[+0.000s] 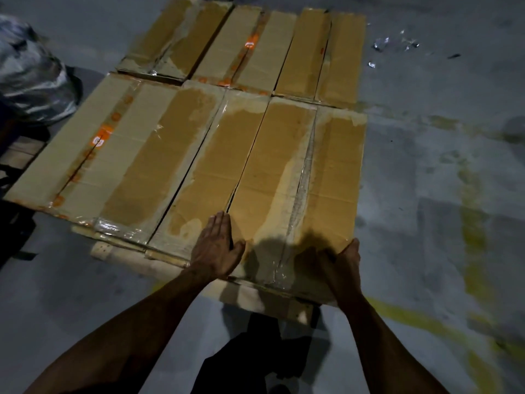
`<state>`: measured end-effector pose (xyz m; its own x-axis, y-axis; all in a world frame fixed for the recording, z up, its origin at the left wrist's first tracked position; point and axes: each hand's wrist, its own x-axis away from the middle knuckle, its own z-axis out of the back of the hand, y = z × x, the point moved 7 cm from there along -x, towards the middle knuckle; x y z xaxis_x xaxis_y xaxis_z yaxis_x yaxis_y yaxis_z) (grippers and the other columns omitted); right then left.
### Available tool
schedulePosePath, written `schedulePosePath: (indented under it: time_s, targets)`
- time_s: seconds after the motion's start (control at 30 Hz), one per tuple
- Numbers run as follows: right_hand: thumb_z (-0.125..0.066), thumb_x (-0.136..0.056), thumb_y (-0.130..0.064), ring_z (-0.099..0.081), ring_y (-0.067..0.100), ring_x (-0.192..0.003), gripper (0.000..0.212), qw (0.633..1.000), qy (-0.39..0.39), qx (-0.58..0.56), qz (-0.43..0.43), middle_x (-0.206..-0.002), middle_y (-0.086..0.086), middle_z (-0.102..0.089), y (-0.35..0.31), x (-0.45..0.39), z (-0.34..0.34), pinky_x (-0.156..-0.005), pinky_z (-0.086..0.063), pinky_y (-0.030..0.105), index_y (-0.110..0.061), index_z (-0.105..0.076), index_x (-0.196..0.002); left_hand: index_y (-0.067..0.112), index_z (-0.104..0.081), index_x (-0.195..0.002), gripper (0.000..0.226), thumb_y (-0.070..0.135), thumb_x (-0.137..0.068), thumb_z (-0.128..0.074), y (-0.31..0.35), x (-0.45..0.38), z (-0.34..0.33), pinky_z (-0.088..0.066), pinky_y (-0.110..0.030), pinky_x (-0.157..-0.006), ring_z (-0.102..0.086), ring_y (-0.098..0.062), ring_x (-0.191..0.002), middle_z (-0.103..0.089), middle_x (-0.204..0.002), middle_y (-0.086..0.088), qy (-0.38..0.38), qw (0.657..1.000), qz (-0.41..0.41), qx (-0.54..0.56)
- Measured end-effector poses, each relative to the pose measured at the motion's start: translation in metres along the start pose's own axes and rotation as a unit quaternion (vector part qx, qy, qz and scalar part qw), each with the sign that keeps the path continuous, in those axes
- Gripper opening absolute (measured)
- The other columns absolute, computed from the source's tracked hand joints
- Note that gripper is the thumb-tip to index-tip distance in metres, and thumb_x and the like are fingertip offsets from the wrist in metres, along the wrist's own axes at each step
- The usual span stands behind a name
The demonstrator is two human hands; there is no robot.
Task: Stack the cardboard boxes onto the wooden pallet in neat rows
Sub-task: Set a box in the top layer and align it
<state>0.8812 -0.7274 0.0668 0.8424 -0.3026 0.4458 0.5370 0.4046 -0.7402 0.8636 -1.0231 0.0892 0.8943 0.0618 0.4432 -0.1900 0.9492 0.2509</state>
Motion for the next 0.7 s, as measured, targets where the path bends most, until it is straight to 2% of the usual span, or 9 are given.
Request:
schedulePosePath:
  time_s: [0.07, 0.17, 0.23, 0.3, 0.4, 0.47, 0.53, 0.7]
  targets:
    - [-0.065, -0.069, -0.051, -0.049, 0.04, -0.119, 0.089, 1.0, 0.003, -0.015, -0.022, -0.134, 0.016, -0.044, -0.008, -0.019, 0.001, -0.092, -0.048, 0.058, -0.014, -0.027, -0.141, 0.007, 0.005, -0.159, 0.084, 0.058, -0.102, -0.029, 0.004, -0.02, 0.004, -0.003, -0.038, -0.124, 0.005, -0.026, -0.155, 0.008, -0.168, -0.011, 0.014, 1.0, -0.007, -0.018]
    - [-0.068, -0.07, -0.06, -0.052, 0.039, -0.117, 0.096, 0.998, 0.009, -0.014, -0.057, -0.136, 0.011, -0.048, -0.015, -0.044, 0.001, -0.094, -0.047, 0.055, -0.026, -0.021, -0.146, 0.008, 0.009, -0.159, 0.087, 0.062, -0.101, -0.028, 0.009, -0.049, 0.012, -0.001, -0.04, -0.125, 0.009, -0.026, -0.155, 0.012, -0.168, -0.011, 0.014, 1.0, -0.008, -0.022]
    - [-0.069, -0.076, -0.06, -0.053, 0.041, -0.116, 0.093, 0.997, 0.031, -0.003, -0.074, -0.136, 0.011, -0.051, -0.016, -0.052, 0.003, -0.096, -0.047, 0.053, -0.03, -0.02, -0.148, 0.009, 0.012, -0.158, 0.088, 0.064, -0.1, -0.025, 0.012, -0.067, 0.015, 0.001, -0.04, -0.125, 0.011, -0.026, -0.155, 0.014, -0.167, -0.01, 0.015, 0.999, -0.01, -0.031]
    - [-0.069, -0.079, -0.058, -0.053, 0.042, -0.115, 0.086, 0.995, 0.059, 0.009, -0.085, -0.133, 0.013, -0.054, -0.018, -0.052, 0.005, -0.096, -0.045, 0.052, -0.031, -0.024, -0.148, 0.009, 0.014, -0.158, 0.088, 0.066, -0.099, -0.019, 0.013, -0.08, 0.015, 0.006, -0.038, -0.123, 0.014, -0.025, -0.154, 0.017, -0.166, -0.01, 0.022, 0.999, -0.013, -0.037]
    - [-0.061, -0.07, -0.061, -0.054, 0.042, -0.113, 0.087, 0.993, 0.082, 0.016, -0.083, -0.127, 0.012, -0.057, -0.02, -0.046, 0.006, -0.094, -0.044, 0.052, -0.033, -0.029, -0.146, 0.01, 0.014, -0.158, 0.092, 0.072, -0.094, -0.006, 0.01, -0.082, 0.011, 0.01, -0.036, -0.12, 0.015, -0.024, -0.154, 0.018, -0.166, -0.01, 0.04, 0.998, -0.016, -0.044]
    - [-0.064, -0.073, -0.059, -0.056, 0.041, -0.11, 0.083, 0.992, 0.09, 0.026, -0.081, -0.125, 0.012, -0.059, -0.021, -0.047, 0.006, -0.092, -0.046, 0.051, -0.034, -0.03, -0.145, 0.011, 0.013, -0.158, 0.094, 0.072, -0.088, -0.001, 0.009, -0.081, 0.009, 0.009, -0.036, -0.121, 0.015, -0.023, -0.154, 0.02, -0.166, -0.007, 0.049, 0.998, -0.007, -0.042]
    - [-0.07, -0.079, -0.057, -0.057, 0.041, -0.11, 0.081, 0.99, 0.095, 0.046, -0.097, -0.126, 0.011, -0.059, -0.019, -0.05, 0.005, -0.091, -0.047, 0.05, -0.035, -0.028, -0.145, 0.012, 0.015, -0.157, 0.092, 0.071, -0.089, -0.003, 0.011, -0.082, 0.008, 0.009, -0.036, -0.123, 0.017, -0.022, -0.154, 0.022, -0.164, -0.006, 0.044, 0.998, 0.001, -0.046]
    - [-0.071, -0.08, -0.056, -0.057, 0.038, -0.111, 0.077, 0.992, 0.079, 0.035, -0.092, -0.126, 0.005, -0.057, -0.026, -0.047, 0.007, -0.09, -0.048, 0.048, -0.034, -0.029, -0.141, 0.01, 0.018, -0.156, 0.083, 0.063, -0.099, -0.011, 0.016, -0.081, 0.012, 0.011, -0.037, -0.121, 0.019, -0.023, -0.153, 0.024, -0.164, -0.009, 0.022, 0.998, 0.008, -0.065]
